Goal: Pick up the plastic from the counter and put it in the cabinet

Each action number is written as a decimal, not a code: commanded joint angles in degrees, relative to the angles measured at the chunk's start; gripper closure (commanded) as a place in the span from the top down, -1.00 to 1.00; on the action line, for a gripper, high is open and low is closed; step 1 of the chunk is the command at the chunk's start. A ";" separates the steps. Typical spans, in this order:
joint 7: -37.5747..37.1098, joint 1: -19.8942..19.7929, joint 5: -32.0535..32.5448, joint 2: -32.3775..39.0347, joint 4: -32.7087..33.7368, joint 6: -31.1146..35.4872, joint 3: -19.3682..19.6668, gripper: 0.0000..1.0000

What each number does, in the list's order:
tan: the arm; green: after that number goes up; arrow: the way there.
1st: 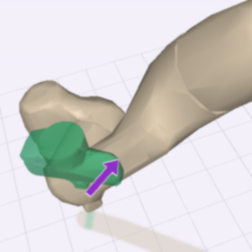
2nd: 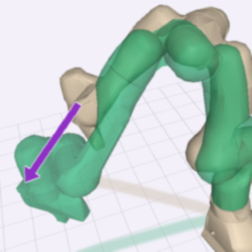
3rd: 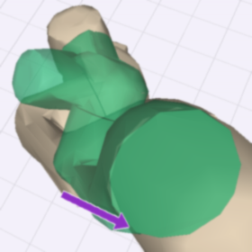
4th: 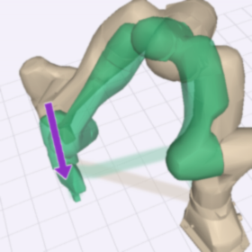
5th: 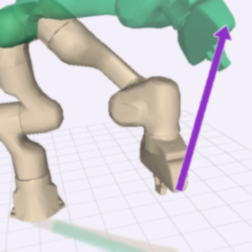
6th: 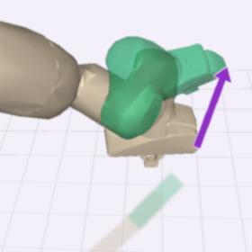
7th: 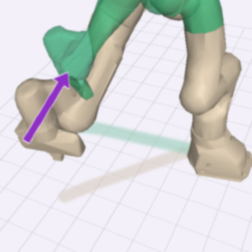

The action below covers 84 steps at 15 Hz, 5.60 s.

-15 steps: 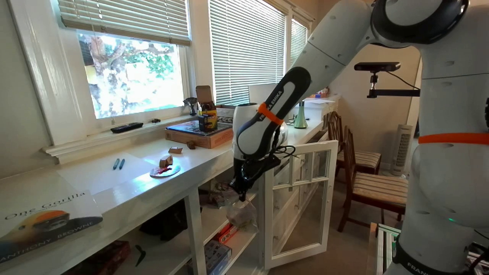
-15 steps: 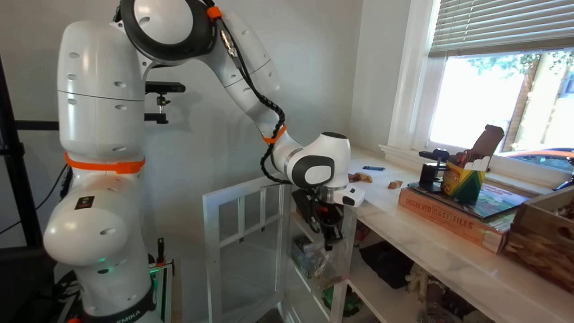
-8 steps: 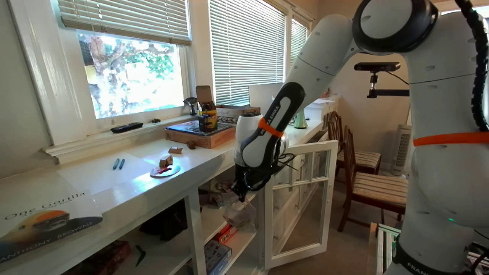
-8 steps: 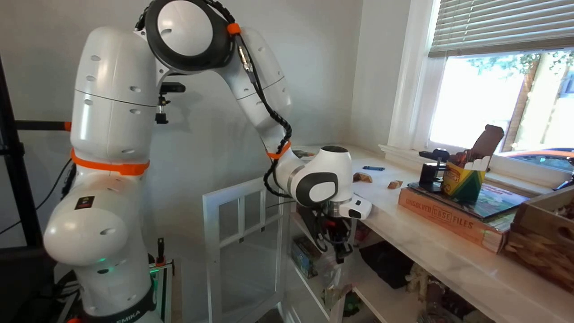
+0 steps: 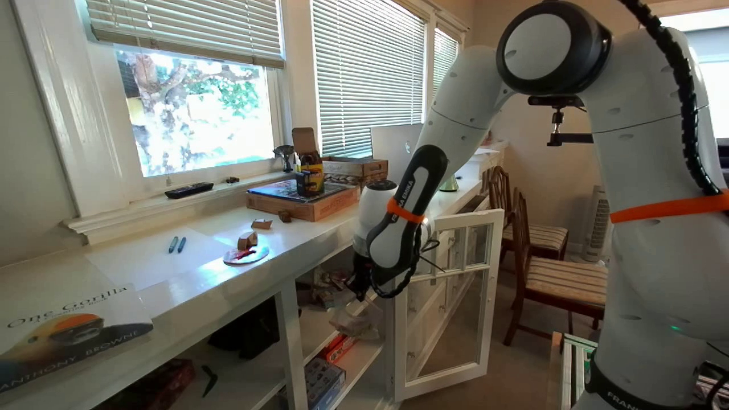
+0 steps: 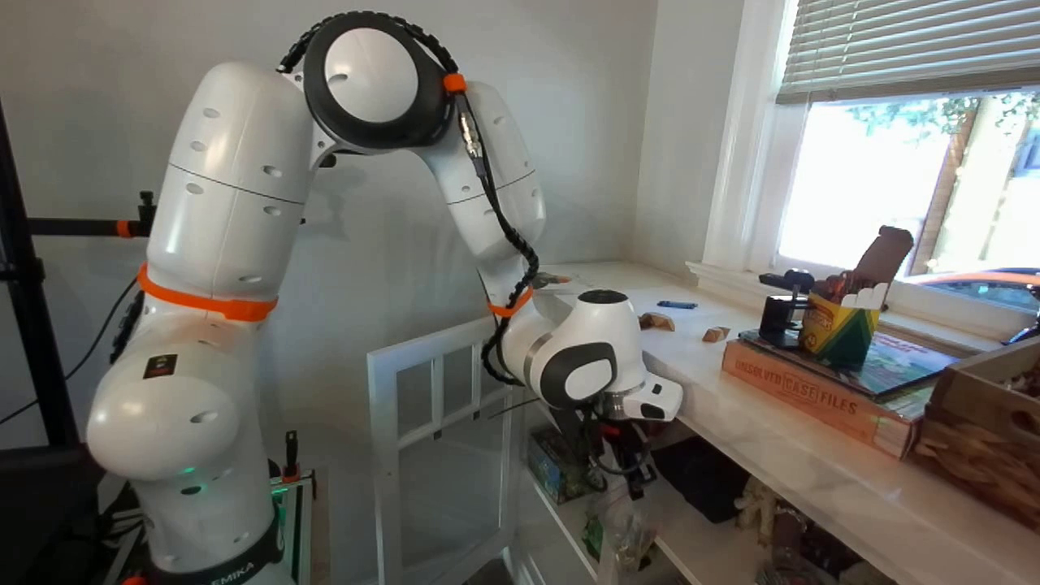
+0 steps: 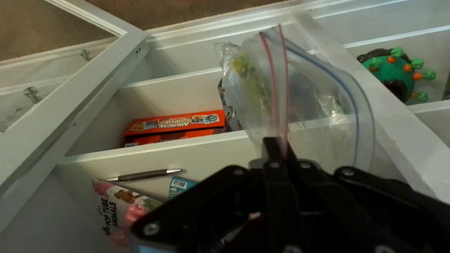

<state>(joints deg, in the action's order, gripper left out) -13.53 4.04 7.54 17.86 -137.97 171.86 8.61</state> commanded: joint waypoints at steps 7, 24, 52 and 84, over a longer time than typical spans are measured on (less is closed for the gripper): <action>4.91 13.51 7.78 8.87 3.38 7.65 15.98 -0.99; 13.13 39.38 -2.26 31.58 8.07 20.10 37.43 -0.99; 20.99 37.35 -4.48 40.17 14.33 19.95 36.33 -0.99; 40.93 33.58 -11.00 50.49 19.95 43.79 32.70 -0.99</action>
<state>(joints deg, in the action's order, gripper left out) 25.62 39.37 -0.96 65.92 -120.46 214.15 42.57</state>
